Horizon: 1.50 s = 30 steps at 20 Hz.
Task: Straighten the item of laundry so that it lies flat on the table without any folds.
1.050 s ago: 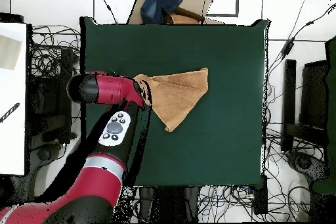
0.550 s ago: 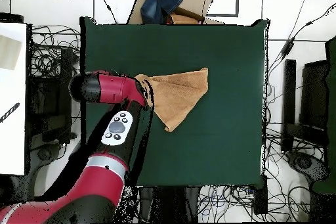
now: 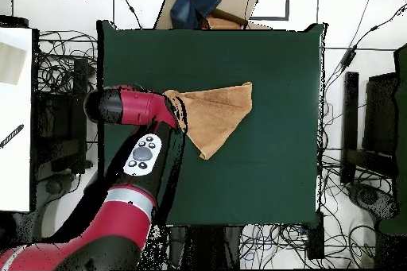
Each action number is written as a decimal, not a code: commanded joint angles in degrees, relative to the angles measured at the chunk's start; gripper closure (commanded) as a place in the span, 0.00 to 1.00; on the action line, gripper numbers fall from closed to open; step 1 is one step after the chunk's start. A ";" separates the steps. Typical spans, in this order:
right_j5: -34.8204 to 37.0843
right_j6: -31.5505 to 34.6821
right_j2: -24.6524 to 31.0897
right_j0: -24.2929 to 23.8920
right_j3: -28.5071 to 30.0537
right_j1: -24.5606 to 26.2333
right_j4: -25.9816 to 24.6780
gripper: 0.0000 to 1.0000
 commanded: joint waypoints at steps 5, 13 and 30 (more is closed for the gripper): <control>6.45 12.25 3.23 -1.36 3.74 0.74 0.47 0.00; 5.74 11.73 3.73 -1.89 4.03 0.82 0.32 0.00; 4.68 10.94 4.34 -2.57 4.72 0.86 -0.13 0.00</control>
